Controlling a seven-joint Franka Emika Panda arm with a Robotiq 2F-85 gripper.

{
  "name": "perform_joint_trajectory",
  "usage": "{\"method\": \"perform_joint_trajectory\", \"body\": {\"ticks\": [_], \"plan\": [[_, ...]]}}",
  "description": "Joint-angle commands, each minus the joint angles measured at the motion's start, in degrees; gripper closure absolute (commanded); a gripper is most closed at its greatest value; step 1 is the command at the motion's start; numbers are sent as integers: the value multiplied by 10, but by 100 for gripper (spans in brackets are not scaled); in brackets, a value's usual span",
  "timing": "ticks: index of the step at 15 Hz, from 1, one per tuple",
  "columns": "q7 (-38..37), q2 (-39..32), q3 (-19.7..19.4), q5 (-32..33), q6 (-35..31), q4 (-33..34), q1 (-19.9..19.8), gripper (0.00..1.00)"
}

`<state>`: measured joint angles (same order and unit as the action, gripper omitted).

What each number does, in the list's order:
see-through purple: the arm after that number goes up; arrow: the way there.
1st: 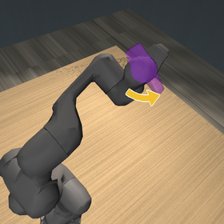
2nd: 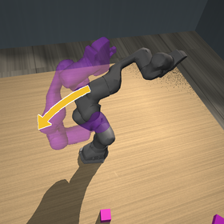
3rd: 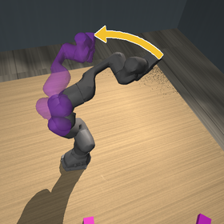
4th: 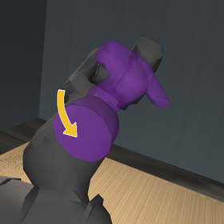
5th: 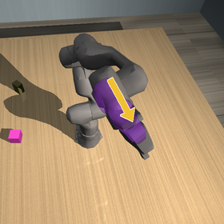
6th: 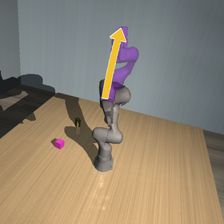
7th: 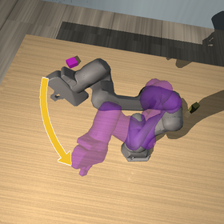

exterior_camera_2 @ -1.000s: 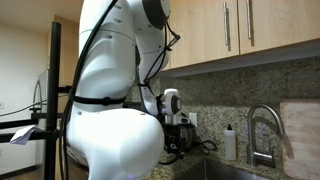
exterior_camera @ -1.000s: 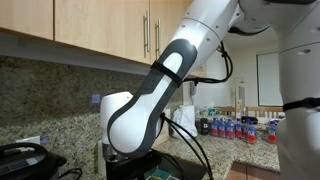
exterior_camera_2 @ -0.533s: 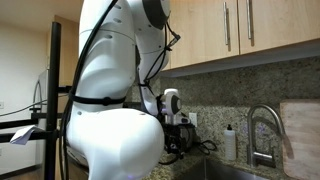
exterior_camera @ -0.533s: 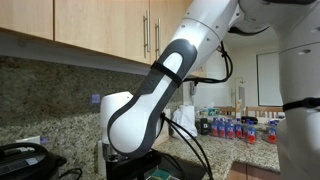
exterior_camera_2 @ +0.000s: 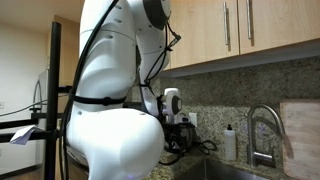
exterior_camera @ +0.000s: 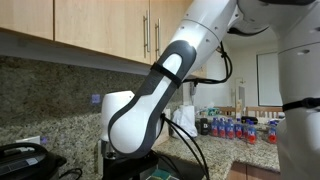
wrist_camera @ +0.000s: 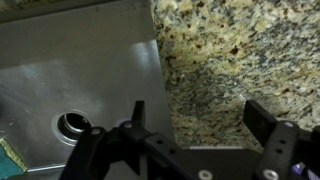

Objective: Push the faucet to the left

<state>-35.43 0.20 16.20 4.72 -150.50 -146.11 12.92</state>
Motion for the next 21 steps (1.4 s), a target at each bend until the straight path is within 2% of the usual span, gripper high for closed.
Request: {"method": "perform_joint_trajectory", "body": {"ticks": [1,4,5,6,10,18,20,21], "plan": [[-29,0,-5,-4,-11,-6,7,0],[-67,1,-6,7,-10,-6,6,0],[-58,-2,-5,-9,-20,-6,8,0],[-41,0,-7,-2,0,0,6,0],[-43,0,-7,-3,-4,0,6,0],[-146,1,-8,-6,-11,-2,7,0],[-174,1,-9,16,-25,-4,5,0],[-72,48,-47,-4,-25,-56,-32,0]]}}
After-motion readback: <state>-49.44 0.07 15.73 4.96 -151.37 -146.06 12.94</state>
